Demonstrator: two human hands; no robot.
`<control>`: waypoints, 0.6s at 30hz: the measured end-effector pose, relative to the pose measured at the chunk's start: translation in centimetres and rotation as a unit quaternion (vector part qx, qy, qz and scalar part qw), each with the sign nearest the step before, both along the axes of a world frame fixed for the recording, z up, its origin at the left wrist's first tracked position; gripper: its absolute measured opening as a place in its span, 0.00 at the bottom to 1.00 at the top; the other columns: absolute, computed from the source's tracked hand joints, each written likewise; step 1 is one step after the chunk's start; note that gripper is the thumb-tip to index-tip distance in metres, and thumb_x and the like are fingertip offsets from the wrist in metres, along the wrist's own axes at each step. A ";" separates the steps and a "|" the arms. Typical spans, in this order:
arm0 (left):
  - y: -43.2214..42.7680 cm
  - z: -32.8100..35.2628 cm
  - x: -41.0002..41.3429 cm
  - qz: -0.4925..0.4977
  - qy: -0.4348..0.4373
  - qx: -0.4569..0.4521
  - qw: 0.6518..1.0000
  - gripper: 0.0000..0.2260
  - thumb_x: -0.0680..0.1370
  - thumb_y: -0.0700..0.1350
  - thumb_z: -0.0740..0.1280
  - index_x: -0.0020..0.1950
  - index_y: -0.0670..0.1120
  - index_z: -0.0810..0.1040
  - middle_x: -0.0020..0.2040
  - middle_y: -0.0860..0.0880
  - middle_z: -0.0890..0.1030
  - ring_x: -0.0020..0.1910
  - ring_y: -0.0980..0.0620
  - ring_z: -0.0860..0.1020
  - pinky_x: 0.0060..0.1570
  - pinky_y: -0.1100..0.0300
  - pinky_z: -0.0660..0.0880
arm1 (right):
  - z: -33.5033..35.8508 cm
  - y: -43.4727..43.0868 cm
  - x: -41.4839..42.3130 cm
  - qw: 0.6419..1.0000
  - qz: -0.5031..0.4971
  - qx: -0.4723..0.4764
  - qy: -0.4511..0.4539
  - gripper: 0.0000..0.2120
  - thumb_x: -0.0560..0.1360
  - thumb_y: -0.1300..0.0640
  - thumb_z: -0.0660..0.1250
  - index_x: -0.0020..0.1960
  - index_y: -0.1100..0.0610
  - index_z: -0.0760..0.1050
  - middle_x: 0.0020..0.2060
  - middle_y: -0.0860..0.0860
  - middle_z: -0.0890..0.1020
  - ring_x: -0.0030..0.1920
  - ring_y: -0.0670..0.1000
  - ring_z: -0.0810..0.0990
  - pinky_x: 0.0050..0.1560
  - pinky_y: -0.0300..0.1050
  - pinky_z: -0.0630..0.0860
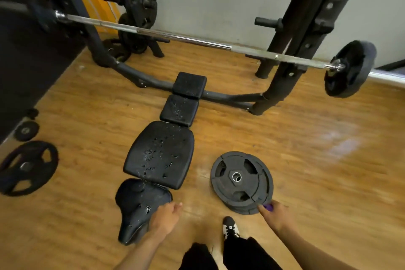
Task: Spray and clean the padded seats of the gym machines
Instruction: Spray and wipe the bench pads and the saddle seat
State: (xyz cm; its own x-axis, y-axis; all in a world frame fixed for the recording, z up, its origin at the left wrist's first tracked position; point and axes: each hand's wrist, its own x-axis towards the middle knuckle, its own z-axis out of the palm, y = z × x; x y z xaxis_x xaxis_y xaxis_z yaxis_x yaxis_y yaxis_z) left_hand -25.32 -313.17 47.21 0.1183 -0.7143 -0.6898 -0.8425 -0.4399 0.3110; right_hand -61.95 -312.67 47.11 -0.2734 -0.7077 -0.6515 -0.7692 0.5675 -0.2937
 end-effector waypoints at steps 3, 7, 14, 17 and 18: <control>-3.0 0.7 0.0 0.049 -0.005 -0.005 0.999 0.16 0.85 0.56 0.57 0.42 0.49 0.71 0.46 0.45 0.84 0.48 0.44 0.82 0.48 0.51 0.77 | 0.1 -5.9 -0.1 0.999 0.047 0.010 0.004 0.18 0.76 0.40 0.67 0.42 0.55 0.78 0.35 0.52 0.82 0.37 0.51 0.79 0.38 0.46 0.76; -6.6 1.5 0.0 0.100 -0.005 0.001 0.995 0.16 0.84 0.55 0.59 0.42 0.48 0.73 0.48 0.46 0.84 0.50 0.44 0.82 0.48 0.52 0.77 | 0.4 -13.2 1.0 0.993 0.112 0.023 0.022 0.18 0.76 0.37 0.65 0.41 0.51 0.76 0.32 0.51 0.80 0.35 0.50 0.79 0.37 0.47 0.78; -17.3 0.1 1.4 0.097 0.026 0.000 0.995 0.14 0.85 0.52 0.59 0.45 0.47 0.76 0.49 0.46 0.85 0.52 0.45 0.82 0.52 0.51 0.78 | 2.6 -27.5 7.6 0.986 0.163 -0.026 0.015 0.13 0.77 0.40 0.64 0.44 0.49 0.74 0.35 0.49 0.78 0.37 0.52 0.76 0.31 0.44 0.69; -21.5 -0.5 2.3 0.077 0.035 0.026 0.996 0.15 0.85 0.53 0.59 0.52 0.45 0.79 0.52 0.46 0.85 0.55 0.44 0.82 0.52 0.53 0.77 | 3.5 -32.9 9.9 0.980 0.190 -0.047 0.047 0.16 0.75 0.34 0.63 0.44 0.47 0.74 0.38 0.49 0.80 0.38 0.51 0.77 0.35 0.45 0.75; -22.6 -0.5 2.7 0.069 0.036 0.025 0.997 0.15 0.85 0.54 0.58 0.51 0.45 0.78 0.52 0.46 0.84 0.55 0.43 0.81 0.51 0.53 0.77 | 3.8 -34.5 10.5 0.976 0.206 -0.048 0.055 0.18 0.73 0.32 0.62 0.45 0.47 0.75 0.40 0.49 0.81 0.39 0.51 0.78 0.37 0.46 0.77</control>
